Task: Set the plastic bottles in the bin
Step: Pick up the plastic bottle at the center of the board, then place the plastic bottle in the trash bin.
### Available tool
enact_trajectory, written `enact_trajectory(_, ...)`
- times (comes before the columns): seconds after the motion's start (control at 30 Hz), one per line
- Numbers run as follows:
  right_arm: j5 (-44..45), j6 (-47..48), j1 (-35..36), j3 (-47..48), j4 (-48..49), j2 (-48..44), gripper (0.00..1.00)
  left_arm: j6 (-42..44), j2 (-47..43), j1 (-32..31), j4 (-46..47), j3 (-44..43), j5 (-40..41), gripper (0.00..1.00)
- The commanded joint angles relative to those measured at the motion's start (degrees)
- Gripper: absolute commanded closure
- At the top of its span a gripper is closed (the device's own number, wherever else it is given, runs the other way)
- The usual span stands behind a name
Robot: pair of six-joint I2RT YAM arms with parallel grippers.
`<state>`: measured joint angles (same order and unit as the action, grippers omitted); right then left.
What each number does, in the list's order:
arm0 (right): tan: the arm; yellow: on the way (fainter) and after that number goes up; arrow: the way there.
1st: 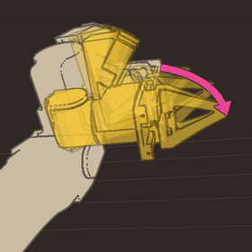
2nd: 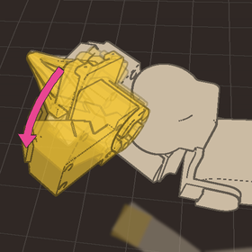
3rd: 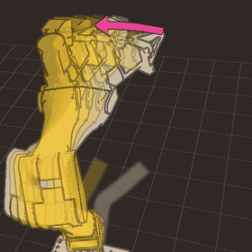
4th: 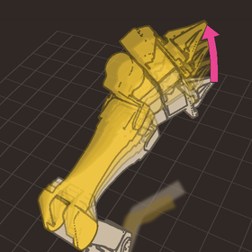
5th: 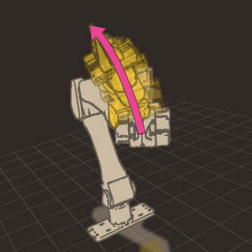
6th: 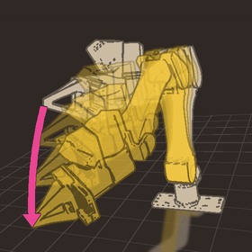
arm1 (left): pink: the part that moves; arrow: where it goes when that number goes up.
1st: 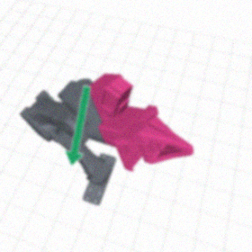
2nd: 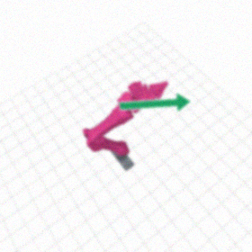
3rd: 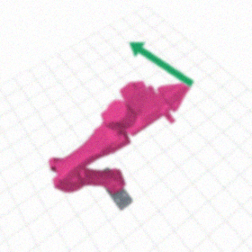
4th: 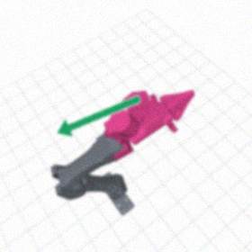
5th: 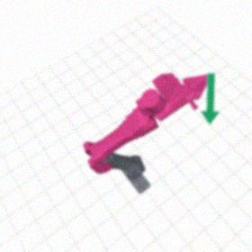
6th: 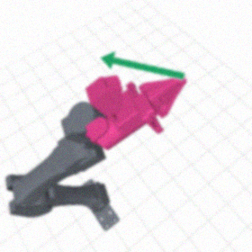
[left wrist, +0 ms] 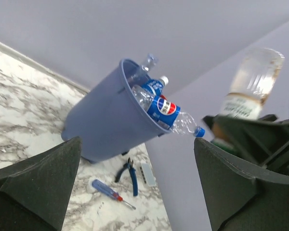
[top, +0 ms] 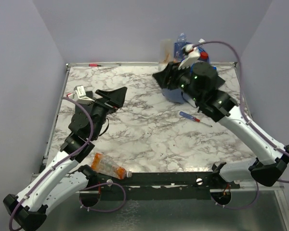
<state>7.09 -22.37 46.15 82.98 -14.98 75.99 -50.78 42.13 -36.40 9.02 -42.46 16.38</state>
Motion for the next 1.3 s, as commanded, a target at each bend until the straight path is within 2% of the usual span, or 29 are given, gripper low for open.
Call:
enact_trajectory(0.0,13.0,14.3,-6.6,9.4,-7.4,1.9,0.63,2.9,-2.6,0.1,-3.9,1.4,7.5,0.01)
enact_trajectory(0.07,14.9,17.5,-9.5,9.8,-3.4,4.0,0.63,2.2,-3.2,0.1,-4.0,2.7,7.4,0.01)
enact_trajectory(0.17,12.9,18.4,-14.4,7.1,5.2,6.2,0.63,2.0,-4.5,0.1,-4.4,4.2,7.3,0.01)
enact_trajectory(0.3,10.5,17.7,-17.4,6.6,13.9,11.0,0.63,2.2,-6.8,0.1,-5.9,6.1,7.4,0.01)
enact_trajectory(0.53,9.4,15.1,-21.3,12.9,17.1,22.1,0.64,1.4,-9.8,0.1,-6.9,9.5,7.7,0.01)
enact_trajectory(0.73,6.8,14.5,-21.4,12.3,21.1,25.7,0.62,1.6,-10.6,0.1,-6.9,11.1,8.5,0.01)
enact_trajectory(0.8,6.4,14.2,-21.4,12.8,20.9,26.7,0.57,2.0,-10.4,0.1,-7.0,11.2,8.7,0.01)
enact_trajectory(0.87,6.0,13.4,-21.4,12.2,20.9,26.9,0.45,2.5,-10.2,0.1,-7.0,11.2,8.7,0.01)
enact_trajectory(0.93,5.3,12.5,-21.4,10.9,21.5,26.3,0.37,2.7,-10.1,0.0,-6.9,11.2,8.9,0.01)
enact_trajectory(1.27,4.7,10.9,-21.3,9.6,19.7,23.7,0.28,2.2,-9.1,0.1,-6.9,11.4,9.1,0.01)
